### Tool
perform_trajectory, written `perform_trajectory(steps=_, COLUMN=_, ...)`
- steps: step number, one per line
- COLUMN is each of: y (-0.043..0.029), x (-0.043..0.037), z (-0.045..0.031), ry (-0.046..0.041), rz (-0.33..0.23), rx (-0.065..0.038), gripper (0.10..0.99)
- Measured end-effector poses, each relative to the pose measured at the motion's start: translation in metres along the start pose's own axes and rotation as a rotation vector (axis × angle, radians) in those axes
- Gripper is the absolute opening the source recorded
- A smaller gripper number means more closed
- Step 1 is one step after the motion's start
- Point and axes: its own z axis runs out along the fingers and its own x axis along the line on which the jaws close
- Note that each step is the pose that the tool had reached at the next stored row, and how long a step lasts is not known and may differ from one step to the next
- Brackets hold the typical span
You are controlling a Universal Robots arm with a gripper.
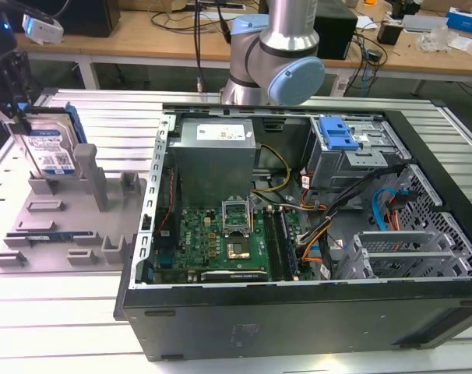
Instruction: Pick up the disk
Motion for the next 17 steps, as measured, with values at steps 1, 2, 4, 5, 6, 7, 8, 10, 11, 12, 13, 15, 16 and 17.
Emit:
perform_trajectory(steps=1, y=0.0000, x=0.0000, z=-0.0024, ry=0.0000, rz=0.000, rx=0.000, gripper=0.369)
perform_trajectory(steps=2, y=0.0001, x=0.0001, z=-0.0051, ry=0.0000, rz=0.000, rx=0.000, gripper=0.369)
perform_trajectory(steps=4, y=0.0001, x=0.0001, z=-0.0107, ry=0.0000, rz=0.000, rx=0.000, gripper=0.369)
perform_trajectory(steps=5, y=0.0002, x=0.0002, z=-0.0167, ry=0.0000, rz=0.000, rx=0.000, gripper=0.369)
perform_trajectory(steps=6, y=0.0002, x=0.0003, z=-0.0196, ry=0.0000, rz=0.000, rx=0.000, gripper=0.369)
perform_trajectory(steps=7, y=0.0002, x=0.0003, z=-0.0229, ry=0.0000, rz=0.000, rx=0.000, gripper=0.369)
perform_trajectory(steps=8, y=0.0003, x=0.0004, z=-0.0272, ry=0.0000, rz=0.000, rx=0.000, gripper=0.369)
perform_trajectory(steps=10, y=0.0004, x=0.0005, z=-0.0372, ry=0.0000, rz=0.000, rx=0.000, gripper=0.369)
perform_trajectory(steps=11, y=0.0004, x=0.0006, z=-0.0429, ry=0.0000, rz=0.000, rx=0.000, gripper=0.369)
perform_trajectory(steps=12, y=0.0005, x=0.0006, z=-0.0467, ry=0.0000, rz=0.000, rx=0.000, gripper=0.369)
perform_trajectory(steps=13, y=0.0005, x=0.0007, z=-0.0526, ry=0.0000, rz=0.000, rx=0.000, gripper=0.369)
perform_trajectory(steps=15, y=0.0007, x=0.0009, z=-0.0666, ry=0.0000, rz=0.000, rx=0.000, gripper=0.369)
perform_trajectory(steps=16, y=0.0007, x=0.0010, z=-0.0759, ry=0.0000, rz=0.000, rx=0.000, gripper=0.369)
perform_trajectory(steps=17, y=0.0008, x=0.0011, z=-0.0808, ry=0.0000, rz=0.000, rx=0.000, gripper=0.369)
